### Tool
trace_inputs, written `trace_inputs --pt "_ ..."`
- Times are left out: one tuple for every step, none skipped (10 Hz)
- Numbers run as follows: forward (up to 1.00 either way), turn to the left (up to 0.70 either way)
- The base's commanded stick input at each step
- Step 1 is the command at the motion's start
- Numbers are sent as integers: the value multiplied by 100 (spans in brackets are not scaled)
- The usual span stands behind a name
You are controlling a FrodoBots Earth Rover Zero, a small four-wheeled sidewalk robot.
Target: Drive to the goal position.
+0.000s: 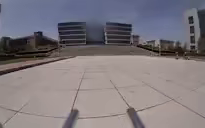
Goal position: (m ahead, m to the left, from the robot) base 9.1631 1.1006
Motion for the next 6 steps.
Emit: trace_inputs --pt "70 0" --pt "70 0" --pt "70 0" --pt "70 0" --pt "70 0" --pt "70 0"
